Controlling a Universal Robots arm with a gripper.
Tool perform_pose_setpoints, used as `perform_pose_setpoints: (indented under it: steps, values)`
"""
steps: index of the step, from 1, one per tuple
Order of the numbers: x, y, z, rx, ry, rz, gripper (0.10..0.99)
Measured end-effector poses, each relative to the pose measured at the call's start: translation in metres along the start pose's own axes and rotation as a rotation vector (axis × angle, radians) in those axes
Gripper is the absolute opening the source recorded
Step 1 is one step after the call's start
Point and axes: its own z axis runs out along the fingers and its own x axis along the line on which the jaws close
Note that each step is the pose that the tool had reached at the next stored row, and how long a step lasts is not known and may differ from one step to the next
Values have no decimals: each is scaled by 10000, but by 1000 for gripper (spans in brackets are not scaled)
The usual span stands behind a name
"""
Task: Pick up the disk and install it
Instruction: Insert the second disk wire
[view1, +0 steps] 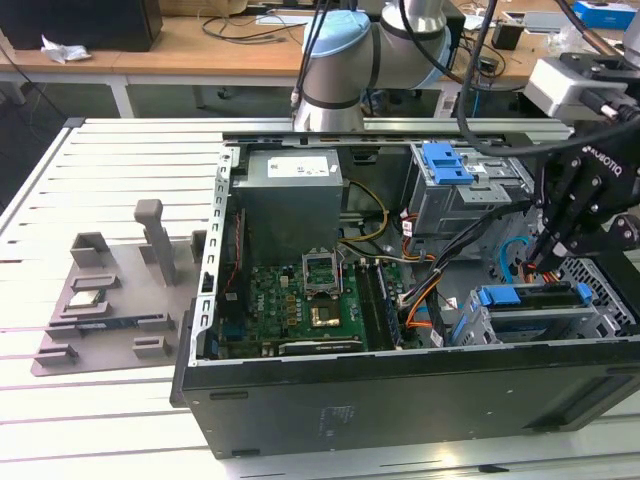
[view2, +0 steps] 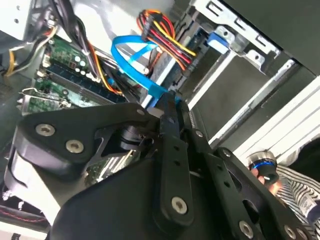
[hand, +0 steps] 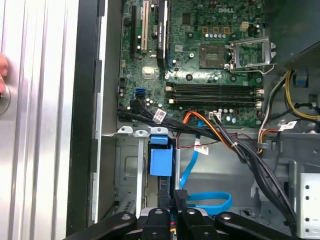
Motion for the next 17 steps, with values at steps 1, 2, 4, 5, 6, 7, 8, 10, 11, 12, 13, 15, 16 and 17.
perform_pose_setpoints:
  steps: [1,2,4,5,6,7,8,10,11,12,13,15,16,17]
  values:
    - [0,-6,17,-1,1,7,157]
    - [-1,-24,43,0,0,9,157]
    - [1,-45,68,-1,6,9,157]
    - [6,-46,75,-1,9,9,157]
    - [15,-47,94,-1,11,9,157]
    - [17,-49,120,-1,12,8,157]
    - [17,-49,139,-1,12,9,157]
    - [16,-51,165,-1,19,9,157]
    - [17,-52,175,-2,29,10,157]
    - [17,-52,181,-2,47,12,157]
    - [17,-53,188,-3,73,14,157]
    - [17,-59,190,-5,131,17,157]
    - [19,-59,191,-7,178,21,157]
    - [22,-60,190,-7,199,22,157]
